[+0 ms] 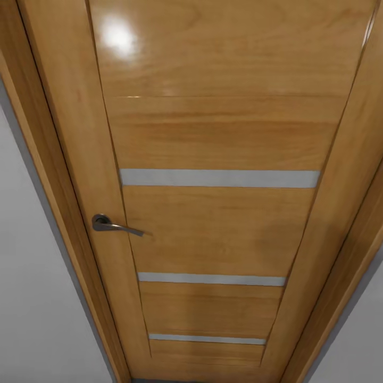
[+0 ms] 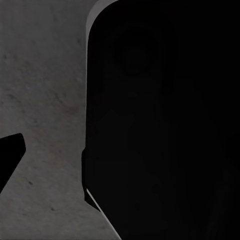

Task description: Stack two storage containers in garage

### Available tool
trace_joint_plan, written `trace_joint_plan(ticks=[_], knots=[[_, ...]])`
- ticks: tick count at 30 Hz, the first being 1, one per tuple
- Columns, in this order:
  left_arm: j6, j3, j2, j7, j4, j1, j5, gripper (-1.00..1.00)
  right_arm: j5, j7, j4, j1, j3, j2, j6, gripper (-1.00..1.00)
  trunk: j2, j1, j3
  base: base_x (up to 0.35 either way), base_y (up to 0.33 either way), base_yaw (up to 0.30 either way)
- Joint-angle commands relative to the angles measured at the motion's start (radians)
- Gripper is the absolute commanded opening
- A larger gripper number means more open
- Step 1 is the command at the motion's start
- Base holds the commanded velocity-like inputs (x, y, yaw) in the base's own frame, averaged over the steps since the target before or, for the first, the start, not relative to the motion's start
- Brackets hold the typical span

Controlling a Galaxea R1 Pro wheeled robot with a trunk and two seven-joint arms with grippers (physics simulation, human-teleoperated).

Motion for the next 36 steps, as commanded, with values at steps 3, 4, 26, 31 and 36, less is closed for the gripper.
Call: trace_joint_plan(ticks=[3,4,26,31,36], knots=[[-0.002,0.0,0.0,0.001,-0.002,0.001,0.007,1.0,-0.011,0.0,0.0,0.0,0.008,0.0,-0.003,1.0,0.0,0.0,-0.001,0.0,0.0,0.001],[-0.002,0.0,0.0,0.001,-0.002,0.001,0.007,1.0,-0.011,0.0,0.0,0.0,0.008,0.0,-0.003,1.0,0.0,0.0,-0.001,0.0,0.0,0.0],[-0.002,0.0,0.0,0.002,-0.002,0.001,0.007,1.0,-0.011,0.0,0.0,0.0,0.008,-0.001,-0.003,1.0,0.0,0.0,-0.001,0.0,0.0,-0.056],[-0.001,0.0,0.0,0.001,-0.002,0.001,0.007,1.0,-0.009,0.0,0.0,0.0,0.009,-0.001,-0.003,1.0,0.0,0.0,-0.001,0.0,0.0,-0.001],[-0.001,-0.001,0.0,0.001,-0.001,0.001,0.007,1.0,-0.01,0.0,0.0,0.0,0.01,-0.002,-0.003,1.0,0.0,0.0,-0.001,0.0,0.0,0.0]])
